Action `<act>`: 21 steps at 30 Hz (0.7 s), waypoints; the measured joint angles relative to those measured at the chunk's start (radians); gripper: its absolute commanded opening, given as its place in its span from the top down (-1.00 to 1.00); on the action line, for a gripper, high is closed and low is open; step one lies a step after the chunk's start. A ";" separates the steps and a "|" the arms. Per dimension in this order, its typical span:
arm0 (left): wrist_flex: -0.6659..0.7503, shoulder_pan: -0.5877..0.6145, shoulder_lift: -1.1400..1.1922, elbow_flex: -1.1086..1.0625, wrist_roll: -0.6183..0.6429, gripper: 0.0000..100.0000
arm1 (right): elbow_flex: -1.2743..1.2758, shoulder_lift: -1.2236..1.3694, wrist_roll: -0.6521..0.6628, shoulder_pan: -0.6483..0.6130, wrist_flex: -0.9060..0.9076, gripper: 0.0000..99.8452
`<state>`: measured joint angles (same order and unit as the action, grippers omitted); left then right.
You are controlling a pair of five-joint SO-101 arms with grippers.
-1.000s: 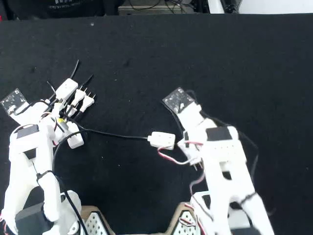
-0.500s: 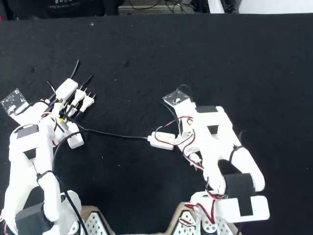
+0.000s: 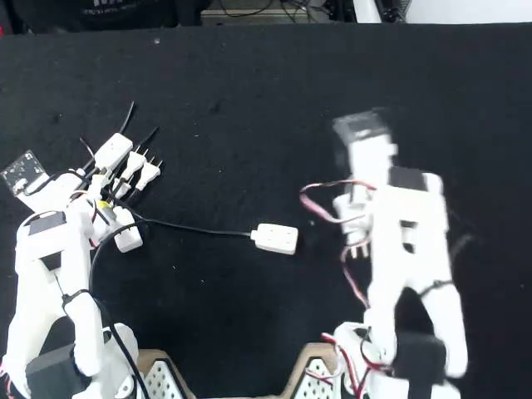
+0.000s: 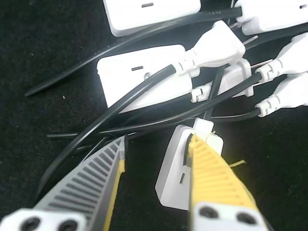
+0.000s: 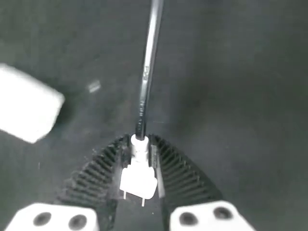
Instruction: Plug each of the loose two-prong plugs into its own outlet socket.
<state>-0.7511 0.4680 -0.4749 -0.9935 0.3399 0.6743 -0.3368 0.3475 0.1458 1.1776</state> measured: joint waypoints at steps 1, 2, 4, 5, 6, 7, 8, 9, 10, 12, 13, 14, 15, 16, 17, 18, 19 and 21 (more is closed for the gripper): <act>0.000 0.000 0.000 0.000 0.000 0.57 | -0.008 -0.018 -0.048 0.037 0.003 0.97; 0.000 0.000 0.000 0.000 0.000 0.57 | -0.009 -0.029 -0.104 0.072 0.003 0.97; 0.000 0.000 0.000 0.000 0.000 0.57 | -0.009 -0.031 -0.224 0.110 0.005 0.95; 0.000 0.000 0.000 0.000 0.000 0.57 | -0.006 -0.029 -0.284 0.114 0.005 0.91; 0.000 0.000 0.000 0.000 0.000 0.57 | 0.003 -0.021 -0.327 0.112 0.005 0.86; 0.000 0.000 0.000 0.000 0.000 0.57 | 0.017 -0.009 -0.353 0.104 0.005 0.80; 0.000 0.000 0.000 0.000 0.000 0.57 | 0.029 0.011 -0.364 0.092 0.005 0.75; 0.000 0.000 0.000 0.000 0.000 0.57 | 0.034 0.034 -0.365 0.069 0.005 0.72; 0.000 0.000 0.000 0.000 0.000 0.57 | 0.034 0.061 -0.364 0.038 0.005 0.70; 0.000 0.000 0.000 0.000 0.000 0.57 | 0.034 0.107 -0.364 -0.005 0.005 0.70; 0.000 0.000 0.000 0.000 0.000 0.57 | 0.034 0.127 -0.364 -0.023 0.003 0.70; 0.000 0.000 0.000 0.000 0.000 0.57 | 0.034 0.143 -0.364 -0.040 -0.002 0.69; 0.000 0.000 0.000 0.000 0.000 0.57 | 0.032 0.158 -0.364 -0.054 -0.006 0.69; 0.000 0.000 0.000 0.000 0.000 0.57 | 0.032 0.164 -0.364 -0.057 -0.008 0.69; 0.000 0.000 0.000 0.000 0.000 0.57 | 0.025 0.164 -0.364 -0.054 -0.008 0.69; 0.000 0.000 0.000 0.000 0.000 0.57 | 0.008 0.164 -0.364 -0.052 -0.008 0.69; 0.000 0.000 0.000 0.000 0.000 0.57 | -0.015 0.164 -0.361 -0.055 0.002 0.69; 0.000 0.000 0.000 0.000 0.000 0.57 | -0.069 0.163 -0.311 -0.057 0.029 0.69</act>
<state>-0.7511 0.4680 -0.4749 -0.9935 0.3399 0.6053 -0.1741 0.0361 0.0890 1.2068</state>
